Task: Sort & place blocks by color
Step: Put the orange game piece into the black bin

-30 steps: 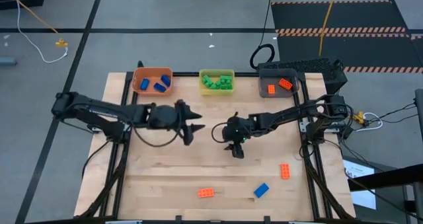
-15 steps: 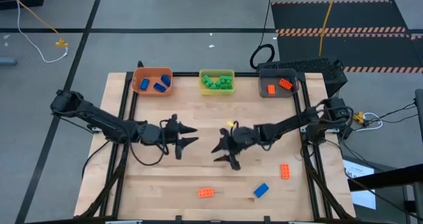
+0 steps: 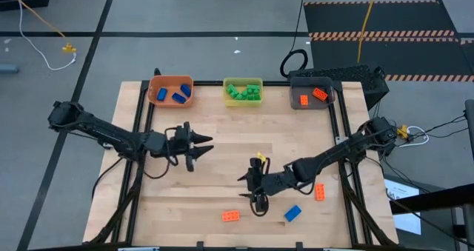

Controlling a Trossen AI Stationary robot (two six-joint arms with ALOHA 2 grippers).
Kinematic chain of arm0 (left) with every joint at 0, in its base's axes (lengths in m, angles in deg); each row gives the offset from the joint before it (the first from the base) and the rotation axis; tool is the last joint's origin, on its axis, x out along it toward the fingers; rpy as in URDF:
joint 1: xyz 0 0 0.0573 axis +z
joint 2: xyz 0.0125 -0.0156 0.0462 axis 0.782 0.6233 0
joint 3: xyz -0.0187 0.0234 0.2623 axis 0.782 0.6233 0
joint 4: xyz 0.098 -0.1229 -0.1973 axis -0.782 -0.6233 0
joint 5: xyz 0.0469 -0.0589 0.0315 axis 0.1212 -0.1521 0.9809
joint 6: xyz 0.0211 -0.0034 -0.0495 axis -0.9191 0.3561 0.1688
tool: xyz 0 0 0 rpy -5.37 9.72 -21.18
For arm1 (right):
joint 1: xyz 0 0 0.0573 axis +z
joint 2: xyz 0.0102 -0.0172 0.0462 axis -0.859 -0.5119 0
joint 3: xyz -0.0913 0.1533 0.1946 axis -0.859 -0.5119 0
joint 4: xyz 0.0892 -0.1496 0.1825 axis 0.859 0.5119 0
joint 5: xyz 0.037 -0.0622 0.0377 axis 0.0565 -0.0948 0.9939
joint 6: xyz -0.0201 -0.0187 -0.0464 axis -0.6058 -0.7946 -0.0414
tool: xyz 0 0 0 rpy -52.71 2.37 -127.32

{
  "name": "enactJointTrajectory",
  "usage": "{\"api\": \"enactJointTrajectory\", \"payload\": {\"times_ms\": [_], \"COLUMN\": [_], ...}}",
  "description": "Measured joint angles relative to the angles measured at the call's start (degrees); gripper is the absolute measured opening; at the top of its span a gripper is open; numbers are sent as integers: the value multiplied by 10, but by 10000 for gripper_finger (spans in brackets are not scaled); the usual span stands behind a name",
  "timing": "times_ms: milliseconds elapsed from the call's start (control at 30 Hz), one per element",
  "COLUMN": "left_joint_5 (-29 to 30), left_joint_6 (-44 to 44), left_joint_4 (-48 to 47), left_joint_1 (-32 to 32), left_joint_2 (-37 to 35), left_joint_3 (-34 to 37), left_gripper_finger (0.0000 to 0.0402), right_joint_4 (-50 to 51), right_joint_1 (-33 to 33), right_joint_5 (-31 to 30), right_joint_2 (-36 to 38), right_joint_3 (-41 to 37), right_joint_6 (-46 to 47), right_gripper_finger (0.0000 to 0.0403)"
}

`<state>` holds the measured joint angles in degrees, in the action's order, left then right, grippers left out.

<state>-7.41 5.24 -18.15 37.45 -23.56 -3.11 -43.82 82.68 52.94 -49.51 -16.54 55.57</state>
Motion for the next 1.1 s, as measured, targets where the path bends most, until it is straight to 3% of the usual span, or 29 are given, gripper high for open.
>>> {"api": "enactJointTrajectory", "payload": {"times_ms": [233, 600, 933, 1100], "left_joint_5": [-3, -3, -3, -3], "left_joint_6": [-22, -25, -9, -7], "left_joint_4": [-7, -15, -27, -31], "left_joint_1": [-19, -21, -31, -35], "left_joint_2": [-43, -46, -46, -46], "left_joint_3": [1, 1, 1, 1], "left_gripper_finger": [161, 157, 157, 157], "right_joint_4": [0, 146, 162, 158], "right_joint_1": [22, 25, 37, 48], "right_joint_5": [-12, -11, 59, 79], "right_joint_2": [-16, -75, -205, -236], "right_joint_3": [14, 155, 221, 242], "right_joint_6": [29, -5, 22, 45], "right_gripper_finger": [267, 269, 270, 270]}}
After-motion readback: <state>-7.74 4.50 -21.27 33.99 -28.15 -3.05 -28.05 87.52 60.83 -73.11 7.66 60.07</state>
